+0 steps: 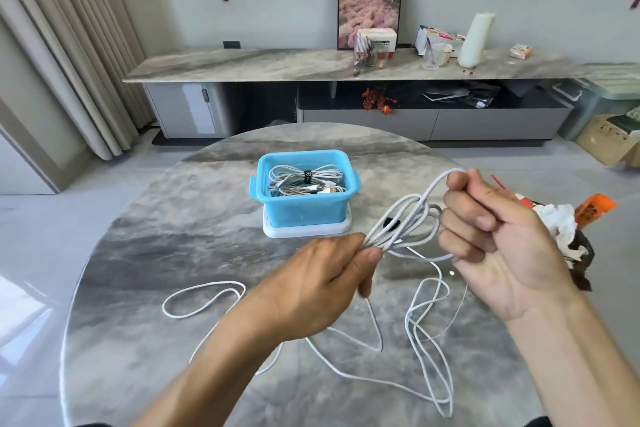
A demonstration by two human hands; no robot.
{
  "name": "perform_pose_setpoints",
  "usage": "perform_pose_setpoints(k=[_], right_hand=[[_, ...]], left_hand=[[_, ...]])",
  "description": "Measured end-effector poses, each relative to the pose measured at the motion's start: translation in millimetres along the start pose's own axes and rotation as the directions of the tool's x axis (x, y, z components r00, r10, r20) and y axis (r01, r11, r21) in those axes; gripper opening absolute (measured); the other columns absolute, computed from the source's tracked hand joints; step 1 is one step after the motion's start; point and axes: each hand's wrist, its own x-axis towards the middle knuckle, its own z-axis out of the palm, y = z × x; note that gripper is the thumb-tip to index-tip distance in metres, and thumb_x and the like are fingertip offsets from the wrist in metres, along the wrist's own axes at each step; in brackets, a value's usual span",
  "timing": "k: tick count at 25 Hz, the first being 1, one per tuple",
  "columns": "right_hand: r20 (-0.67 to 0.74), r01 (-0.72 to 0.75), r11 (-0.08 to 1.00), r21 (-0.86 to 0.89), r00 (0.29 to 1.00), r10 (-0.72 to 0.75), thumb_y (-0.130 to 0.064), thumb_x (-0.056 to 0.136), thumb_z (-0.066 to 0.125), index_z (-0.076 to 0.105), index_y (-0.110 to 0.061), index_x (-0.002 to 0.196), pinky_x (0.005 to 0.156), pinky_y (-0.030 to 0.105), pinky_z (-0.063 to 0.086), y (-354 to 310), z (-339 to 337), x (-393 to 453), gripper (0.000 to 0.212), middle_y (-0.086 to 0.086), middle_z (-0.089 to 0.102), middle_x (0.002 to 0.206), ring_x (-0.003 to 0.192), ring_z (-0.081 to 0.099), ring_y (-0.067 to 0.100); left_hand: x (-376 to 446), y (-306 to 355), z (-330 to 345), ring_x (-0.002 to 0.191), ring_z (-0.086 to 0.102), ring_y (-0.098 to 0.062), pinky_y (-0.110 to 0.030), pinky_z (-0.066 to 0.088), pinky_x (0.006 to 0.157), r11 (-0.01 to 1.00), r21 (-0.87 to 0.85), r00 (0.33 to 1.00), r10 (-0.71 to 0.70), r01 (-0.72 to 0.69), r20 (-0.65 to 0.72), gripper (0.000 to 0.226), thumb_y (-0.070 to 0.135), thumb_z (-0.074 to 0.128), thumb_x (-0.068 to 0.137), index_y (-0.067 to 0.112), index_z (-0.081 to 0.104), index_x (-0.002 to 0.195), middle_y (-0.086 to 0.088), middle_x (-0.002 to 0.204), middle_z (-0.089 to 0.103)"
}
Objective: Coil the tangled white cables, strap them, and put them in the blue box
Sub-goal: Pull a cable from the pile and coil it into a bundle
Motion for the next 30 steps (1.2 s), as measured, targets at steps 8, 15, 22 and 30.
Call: perform_pose_setpoints(k=[8, 15, 22, 30], right_hand=[[0.029, -0.091, 0.988, -0.122, 0.995, 0.095, -0.018, 0.091, 0.051, 0.068, -0.010, 0.083, 0.060, 0.028, 0.052, 39, 13, 0, 0.020, 0.005, 0.058, 0.072, 0.064, 0.053, 0.015], [0.025, 0.120, 0.864, -0.489, 0.992, -0.123, -0.007, 0.094, 0.057, 0.074, -0.006, 0.088, 0.048, 0.026, 0.047, 62, 23, -4, 0.018, 0.007, 0.061, 0.064, 0.056, 0.056, 0.020], [0.045, 0.292, 0.670, -0.683, 0.932, -0.361, -0.006, 0.094, 0.062, 0.070, -0.008, 0.087, 0.057, 0.025, 0.056, 67, 24, -7, 0.011, 0.004, 0.068, 0.063, 0.054, 0.065, 0.018], [0.100, -0.057, 0.997, -0.046, 0.993, 0.061, -0.026, 0.075, 0.079, 0.060, -0.014, 0.116, 0.087, 0.037, 0.057, 61, 17, 6, 0.047, 0.011, 0.071, 0.108, 0.096, 0.067, 0.027]], left_hand=[[0, 10, -5, 0.054, 0.031, -0.015, -0.018, 0.028, 0.049, 0.750, -0.641, 0.953, -0.289, 0.162, -0.097, 0.040, 0.043, 0.040, 0.101, 0.017, 0.058, 0.076, -0.003, 0.057, 0.040], [0, 9, 2, 0.050, 0.035, -0.010, -0.018, 0.030, 0.047, 0.718, -0.669, 0.936, -0.338, 0.189, -0.098, 0.037, 0.031, 0.037, 0.104, 0.008, 0.050, 0.078, -0.006, 0.061, 0.052], [3, 5, 8, 0.049, 0.033, -0.007, -0.015, 0.029, 0.046, 0.745, -0.641, 0.938, -0.328, 0.184, -0.111, 0.039, 0.027, 0.040, 0.104, -0.007, 0.045, 0.085, -0.008, 0.063, 0.039], [-1, 16, 15, 0.045, 0.026, -0.007, -0.016, 0.023, 0.043, 0.585, -0.768, 0.946, -0.312, 0.261, 0.084, 0.035, 0.032, 0.039, 0.102, 0.012, 0.047, 0.075, 0.002, 0.053, 0.041]])
